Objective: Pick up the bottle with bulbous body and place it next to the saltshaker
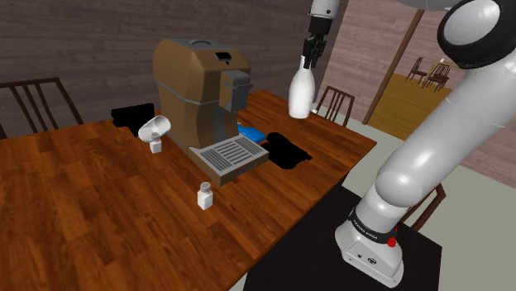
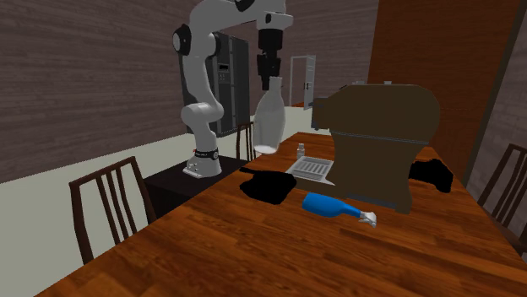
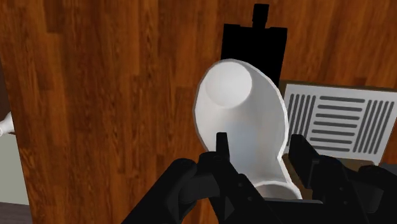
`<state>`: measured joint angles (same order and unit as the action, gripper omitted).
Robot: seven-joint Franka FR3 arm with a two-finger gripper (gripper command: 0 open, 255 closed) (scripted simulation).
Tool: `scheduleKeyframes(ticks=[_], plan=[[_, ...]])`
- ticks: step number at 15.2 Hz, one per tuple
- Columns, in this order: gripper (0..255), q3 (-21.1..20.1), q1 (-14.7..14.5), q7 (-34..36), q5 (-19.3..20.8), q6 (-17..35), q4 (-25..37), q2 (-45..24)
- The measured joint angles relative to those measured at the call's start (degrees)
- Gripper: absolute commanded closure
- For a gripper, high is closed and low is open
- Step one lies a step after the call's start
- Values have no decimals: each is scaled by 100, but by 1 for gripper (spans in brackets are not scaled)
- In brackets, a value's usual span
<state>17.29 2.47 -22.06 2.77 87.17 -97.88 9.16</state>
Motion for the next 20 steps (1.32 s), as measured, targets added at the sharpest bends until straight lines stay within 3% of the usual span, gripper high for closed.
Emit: scheduleKeyframes(ticks=[8,20], plan=[[255,-716,-323,1058,43,-335,-770,1097],[255,-1902,-778,2676,-441,-1009,-856,1844]])
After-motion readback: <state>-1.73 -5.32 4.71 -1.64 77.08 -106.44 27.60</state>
